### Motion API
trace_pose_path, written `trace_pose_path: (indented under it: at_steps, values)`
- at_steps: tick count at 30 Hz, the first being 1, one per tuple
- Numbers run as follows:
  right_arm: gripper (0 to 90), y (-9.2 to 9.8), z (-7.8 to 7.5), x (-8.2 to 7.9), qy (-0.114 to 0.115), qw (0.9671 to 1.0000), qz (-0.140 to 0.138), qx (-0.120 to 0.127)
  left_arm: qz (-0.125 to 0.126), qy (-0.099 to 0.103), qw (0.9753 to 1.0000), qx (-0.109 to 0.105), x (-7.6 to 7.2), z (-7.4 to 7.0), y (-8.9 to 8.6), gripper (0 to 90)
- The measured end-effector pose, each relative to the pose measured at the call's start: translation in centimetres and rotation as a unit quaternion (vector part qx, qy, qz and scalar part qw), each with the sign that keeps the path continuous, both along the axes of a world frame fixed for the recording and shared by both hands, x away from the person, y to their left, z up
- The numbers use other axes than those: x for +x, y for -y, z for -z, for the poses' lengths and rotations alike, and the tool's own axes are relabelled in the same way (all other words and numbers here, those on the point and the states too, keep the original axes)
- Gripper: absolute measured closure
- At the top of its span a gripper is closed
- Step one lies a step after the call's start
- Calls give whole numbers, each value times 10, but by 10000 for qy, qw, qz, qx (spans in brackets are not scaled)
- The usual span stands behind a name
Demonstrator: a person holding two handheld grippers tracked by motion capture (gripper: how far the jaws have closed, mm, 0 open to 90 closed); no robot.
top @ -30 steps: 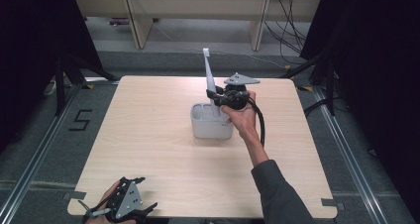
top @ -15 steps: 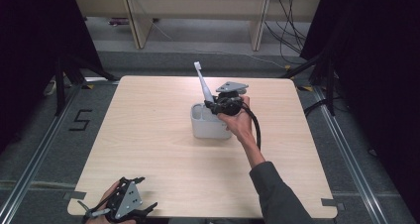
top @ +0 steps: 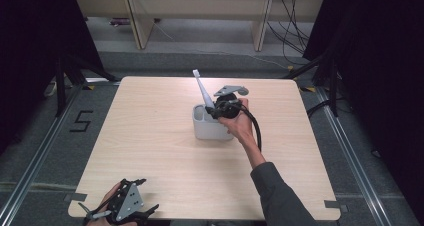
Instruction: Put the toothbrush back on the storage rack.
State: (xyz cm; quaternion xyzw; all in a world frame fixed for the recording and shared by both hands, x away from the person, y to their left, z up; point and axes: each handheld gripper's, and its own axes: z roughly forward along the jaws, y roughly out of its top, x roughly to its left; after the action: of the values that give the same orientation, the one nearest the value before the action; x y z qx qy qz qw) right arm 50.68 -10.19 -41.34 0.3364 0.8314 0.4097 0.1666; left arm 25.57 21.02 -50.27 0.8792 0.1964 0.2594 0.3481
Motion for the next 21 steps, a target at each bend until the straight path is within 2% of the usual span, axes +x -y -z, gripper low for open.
trace_pose_path:
  at_steps: [1,2,3,5,6,8,9,11,13,15,17,18,19,20,21]
  values:
    - [667,0,0,0,0,10000,0,0,0,0,10000,0,0,0,0,150]
    - [667,1,2,3,149,9998,-46,-92,35,16,10000,64,0,0,-1,150]
    - [667,1,2,3,23,9999,-35,-95,34,16,10000,70,0,0,-1,150]
    - [667,1,3,2,-10,9999,37,-133,16,5,10000,34,0,0,-1,150]
    - [667,1,3,3,-59,9997,32,-245,21,33,9999,143,1,-1,-2,150]
    - [667,1,4,4,-133,9994,2,-324,41,7,10000,68,0,0,-1,150]
    - [667,-1,6,3,-181,9995,96,-222,18,23,10000,71,0,0,-1,150]
    - [666,-1,6,3,-253,9992,82,-312,24,41,10000,9,0,0,0,150]
    - [666,-1,7,4,-238,9991,44,-336,34,24,9999,159,0,-1,-2,151]
    - [666,0,7,4,-320,9988,64,-364,46,59,9999,68,0,-1,-1,151]
    - [666,1,7,3,-450,9980,72,-438,5,13,10000,2,0,0,0,150]
    - [666,1,7,3,-476,9976,90,-501,36,19,9999,113,0,-1,-1,151]
    - [666,1,10,5,-257,9981,-13,-560,3,87,9999,148,0,0,0,151]
    - [666,1,8,4,-391,9976,-53,-562,45,37,9999,158,0,0,-1,151]
    - [666,1,8,4,-391,9976,-53,-562,45,37,9999,158,0,0,-1,151]
